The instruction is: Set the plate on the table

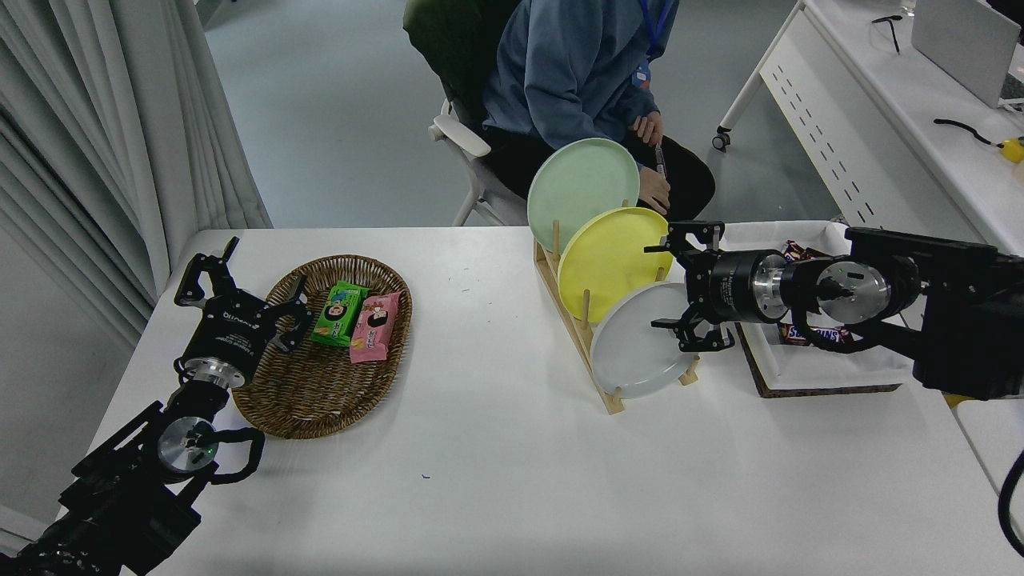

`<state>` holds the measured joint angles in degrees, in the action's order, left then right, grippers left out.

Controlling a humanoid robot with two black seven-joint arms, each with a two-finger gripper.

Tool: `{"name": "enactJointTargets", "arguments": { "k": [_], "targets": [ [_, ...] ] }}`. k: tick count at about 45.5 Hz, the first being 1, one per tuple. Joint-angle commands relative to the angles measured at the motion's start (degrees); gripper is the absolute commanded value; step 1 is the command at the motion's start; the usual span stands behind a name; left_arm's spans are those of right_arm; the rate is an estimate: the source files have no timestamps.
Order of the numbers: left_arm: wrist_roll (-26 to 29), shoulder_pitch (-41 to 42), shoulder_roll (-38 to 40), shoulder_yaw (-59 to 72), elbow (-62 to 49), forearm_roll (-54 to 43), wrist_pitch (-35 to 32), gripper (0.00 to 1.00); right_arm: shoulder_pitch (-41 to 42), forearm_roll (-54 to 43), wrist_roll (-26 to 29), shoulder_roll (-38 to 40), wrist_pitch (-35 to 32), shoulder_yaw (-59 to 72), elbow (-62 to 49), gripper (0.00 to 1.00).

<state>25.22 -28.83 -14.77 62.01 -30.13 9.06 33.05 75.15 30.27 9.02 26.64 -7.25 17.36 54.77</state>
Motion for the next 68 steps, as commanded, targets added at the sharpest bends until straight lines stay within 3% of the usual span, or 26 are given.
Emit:
{"name": "enactJointTargets", "arguments": {
  "k": [1,5,14,26,48,55,68],
  "targets": [
    [0.00,0.00,0.00,-0.05,-0.02,0.00,0.00,1.00,-0.62,0.40,0.03,-0.27,3.21,-1.80,-0.80,0.99],
    [0.00,0.00,0.00,-0.05,-0.02,0.00,0.00,1.00,-1.59,0.31,0.03,-0.27,3.29,-3.82,-1.60,0.97],
    [0.00,0.00,0.00,0.04,-0.02,0.00,0.00,1.00,-3.35,-0.74,0.03,-0.10,3.12,-6.29,-1.68,0.79],
    [0.00,0.00,0.00,0.04,-0.02,0.00,0.00,1.00,-3.35,-1.00,0.03,-0.18,2.42,-5.76,-1.60,0.68],
    [0.00,0.00,0.00,-0.05,0.07,0.00,0.00,1.00,-2.91,-0.56,5.30,0.25,2.15,-6.29,-1.42,0.63],
    [0.00,0.00,0.00,-0.05,-0.02,0.00,0.00,1.00,-2.38,-0.74,5.48,0.25,2.15,-6.46,-1.33,0.49],
    [0.00,0.00,0.00,-0.05,-0.02,0.00,0.00,1.00,-2.38,-0.92,5.48,1.84,2.06,-7.61,-1.25,0.49]
  ]
}}
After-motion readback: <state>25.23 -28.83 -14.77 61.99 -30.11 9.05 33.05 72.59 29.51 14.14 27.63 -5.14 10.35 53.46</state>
